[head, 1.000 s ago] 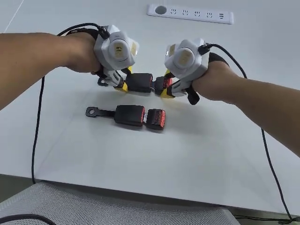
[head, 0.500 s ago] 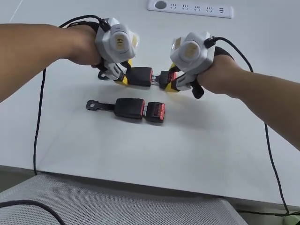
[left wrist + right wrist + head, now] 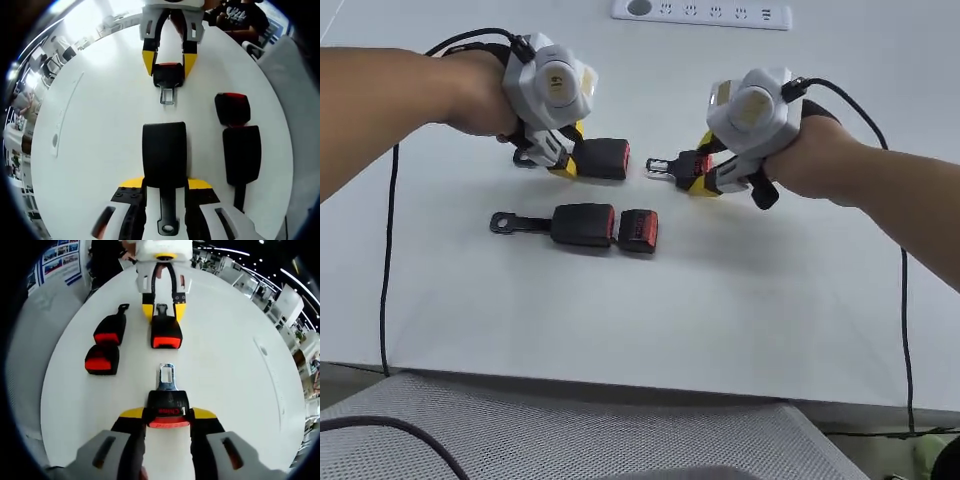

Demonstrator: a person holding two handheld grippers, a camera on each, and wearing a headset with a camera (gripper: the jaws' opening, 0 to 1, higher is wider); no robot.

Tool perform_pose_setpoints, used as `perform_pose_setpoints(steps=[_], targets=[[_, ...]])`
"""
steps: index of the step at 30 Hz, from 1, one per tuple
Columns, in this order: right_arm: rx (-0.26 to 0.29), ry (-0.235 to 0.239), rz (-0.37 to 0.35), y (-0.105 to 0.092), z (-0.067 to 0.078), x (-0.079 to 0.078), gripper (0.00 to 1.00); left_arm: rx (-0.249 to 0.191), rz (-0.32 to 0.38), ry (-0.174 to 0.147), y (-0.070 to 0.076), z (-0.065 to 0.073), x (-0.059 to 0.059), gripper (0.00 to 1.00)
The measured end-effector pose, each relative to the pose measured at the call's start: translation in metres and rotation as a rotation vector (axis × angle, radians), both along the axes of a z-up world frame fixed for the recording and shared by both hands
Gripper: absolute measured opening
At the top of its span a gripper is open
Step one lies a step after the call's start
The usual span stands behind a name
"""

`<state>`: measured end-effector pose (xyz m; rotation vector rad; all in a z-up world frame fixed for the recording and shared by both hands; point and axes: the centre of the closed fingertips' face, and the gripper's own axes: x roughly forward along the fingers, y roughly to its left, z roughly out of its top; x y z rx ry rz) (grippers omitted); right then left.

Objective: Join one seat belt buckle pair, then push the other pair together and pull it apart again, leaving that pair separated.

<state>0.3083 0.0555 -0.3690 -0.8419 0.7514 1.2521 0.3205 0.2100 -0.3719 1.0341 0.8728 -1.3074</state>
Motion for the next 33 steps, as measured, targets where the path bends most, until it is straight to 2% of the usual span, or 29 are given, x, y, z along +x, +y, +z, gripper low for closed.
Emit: perform_pose_setpoints(steps=[8, 14, 20, 23, 26, 28, 30, 33], targets=[[-0.072, -0.004, -0.006, -0.046, -0.004, -0.003, 0.35, 0.005, 0.017, -0.015, -0.001, 0.001, -0.001, 0.29], [-0.093, 0.007, -0.037, -0.072, -0.004, -0.005, 0.35, 0.007, 0.024, -0.016, -0.001, 0.002, -0.001, 0.29], [-0.119, 0.009, -0.029, -0.082, -0.003, -0.009, 0.35, 0.031, 0.018, -0.035, -0.002, 0.002, -0.002, 0.3], [-0.131, 0.011, -0.044, -0.085, -0.002, -0.01, 0.37, 0.028, 0.03, -0.033, -0.001, 0.002, -0.001, 0.3], [-0.142, -0.007, -0.051, -0.086, -0.001, -0.007, 0.4, 0.023, 0.052, -0.026, 0.0, 0.003, 0.0, 0.3], [-0.148, -0.023, -0.057, -0.087, 0.0, -0.005, 0.43, 0.024, 0.06, -0.035, 0.0, 0.003, 0.0, 0.31], [-0.14, -0.053, -0.097, -0.089, 0.002, -0.001, 0.45, 0.029, 0.069, -0.048, 0.003, 0.004, -0.002, 0.31], [-0.126, -0.061, -0.1, -0.09, 0.006, -0.008, 0.46, 0.025, 0.095, -0.058, 0.01, 0.006, -0.007, 0.35]])
